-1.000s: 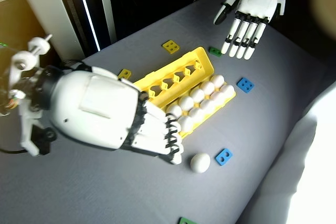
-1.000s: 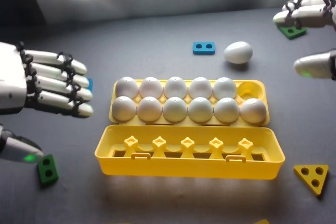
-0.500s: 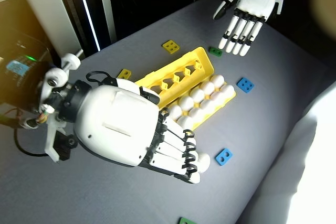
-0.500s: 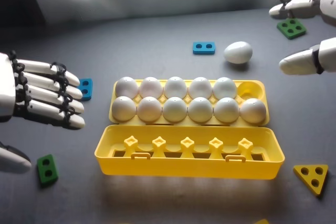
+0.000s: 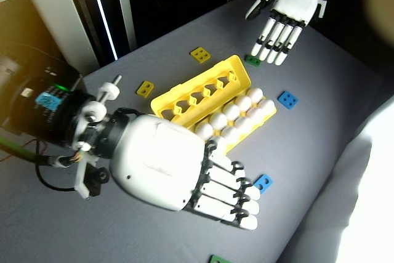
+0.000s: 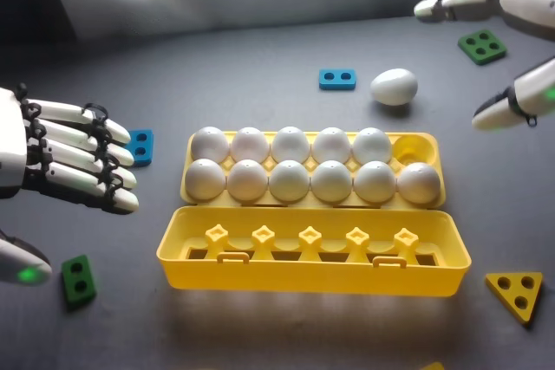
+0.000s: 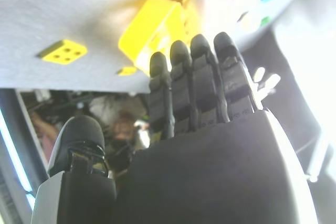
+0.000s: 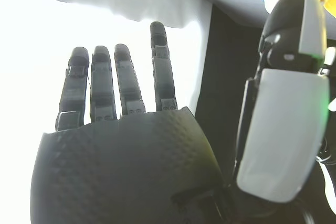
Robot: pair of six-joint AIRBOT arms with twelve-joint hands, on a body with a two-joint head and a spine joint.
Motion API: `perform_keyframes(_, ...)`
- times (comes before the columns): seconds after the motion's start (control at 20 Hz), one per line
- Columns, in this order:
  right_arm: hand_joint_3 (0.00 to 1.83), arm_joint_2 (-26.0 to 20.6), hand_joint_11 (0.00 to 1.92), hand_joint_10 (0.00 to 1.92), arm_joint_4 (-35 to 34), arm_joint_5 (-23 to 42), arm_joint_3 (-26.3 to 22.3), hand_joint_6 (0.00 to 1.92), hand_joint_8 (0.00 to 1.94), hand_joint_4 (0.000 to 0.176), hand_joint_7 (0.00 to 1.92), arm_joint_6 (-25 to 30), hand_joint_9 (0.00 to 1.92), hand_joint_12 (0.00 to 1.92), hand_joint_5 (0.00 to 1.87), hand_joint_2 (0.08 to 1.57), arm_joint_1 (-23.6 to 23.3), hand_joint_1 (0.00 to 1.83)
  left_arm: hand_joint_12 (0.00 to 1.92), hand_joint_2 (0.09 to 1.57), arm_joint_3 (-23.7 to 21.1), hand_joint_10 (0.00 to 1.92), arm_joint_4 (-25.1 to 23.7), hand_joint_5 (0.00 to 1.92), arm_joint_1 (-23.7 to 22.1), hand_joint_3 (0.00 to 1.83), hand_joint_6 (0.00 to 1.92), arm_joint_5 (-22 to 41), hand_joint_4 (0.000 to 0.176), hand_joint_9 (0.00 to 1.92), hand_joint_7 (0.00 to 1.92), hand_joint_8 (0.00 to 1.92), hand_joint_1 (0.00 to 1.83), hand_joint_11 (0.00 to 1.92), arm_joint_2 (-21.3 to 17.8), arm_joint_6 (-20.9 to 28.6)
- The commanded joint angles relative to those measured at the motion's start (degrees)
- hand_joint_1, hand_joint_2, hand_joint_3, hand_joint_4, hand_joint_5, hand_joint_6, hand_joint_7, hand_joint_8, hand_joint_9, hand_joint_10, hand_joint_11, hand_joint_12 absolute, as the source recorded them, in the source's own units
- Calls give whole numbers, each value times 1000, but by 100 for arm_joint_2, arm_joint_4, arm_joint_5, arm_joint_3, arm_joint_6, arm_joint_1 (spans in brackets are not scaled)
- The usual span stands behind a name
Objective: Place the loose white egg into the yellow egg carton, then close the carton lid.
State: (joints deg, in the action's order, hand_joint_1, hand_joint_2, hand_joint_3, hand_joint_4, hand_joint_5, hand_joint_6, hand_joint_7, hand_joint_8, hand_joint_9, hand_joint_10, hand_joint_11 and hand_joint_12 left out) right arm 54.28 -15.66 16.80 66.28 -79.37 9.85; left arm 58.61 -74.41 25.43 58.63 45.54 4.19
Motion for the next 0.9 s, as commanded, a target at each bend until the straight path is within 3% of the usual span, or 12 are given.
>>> perform_keyframes(0.0,0,-34,0,0,-69,679,83,8,0,149,0,15,0,0,302,776,-87,886,325,1284,18,2,201,369,-52,0,7,304,0,215,331,5,0,0,-101,63)
perform_keyframes(0.05,0,29,0,0,-105,692,148,7,0,144,0,14,0,0,303,786,-97,921,345,1284,6,3,139,378,-66,0,6,325,0,220,340,5,0,0,-112,84)
perform_keyframes(0.15,7,155,0,0,-177,737,253,6,0,151,0,-6,0,0,304,809,-110,985,351,1293,-51,3,-98,379,-57,3,5,459,0,224,339,3,0,0,-163,99)
perform_keyframes(0.25,7,257,0,0,-753,745,306,11,0,150,0,-428,0,0,322,811,-126,1009,376,1297,-106,3,-364,391,12,4,6,608,0,232,348,4,0,0,-221,235)
perform_keyframes(0.55,15,512,5,0,-1003,395,455,0,0,147,0,-659,0,3,287,844,-133,1101,351,1291,-128,2,-196,387,565,0,1,798,0,214,335,0,0,0,-272,306)
perform_keyframes(0.75,11,807,29,0,-1196,80,904,3,0,145,0,-664,0,16,282,850,-337,1117,365,1279,-135,3,41,402,746,0,3,881,0,228,354,4,0,0,-107,306)
perform_keyframes(0.8,10,877,12,0,-1285,-14,1021,3,0,149,0,-664,0,10,283,850,-377,1106,366,1277,-126,3,41,399,744,0,1,925,0,229,354,3,0,0,-68,301)
perform_keyframes(0.85,0,981,0,0,-1429,-144,1193,11,0,174,0,-664,0,0,311,827,-427,1072,390,1277,-84,5,40,408,746,0,3,930,0,240,363,4,0,0,-10,300)
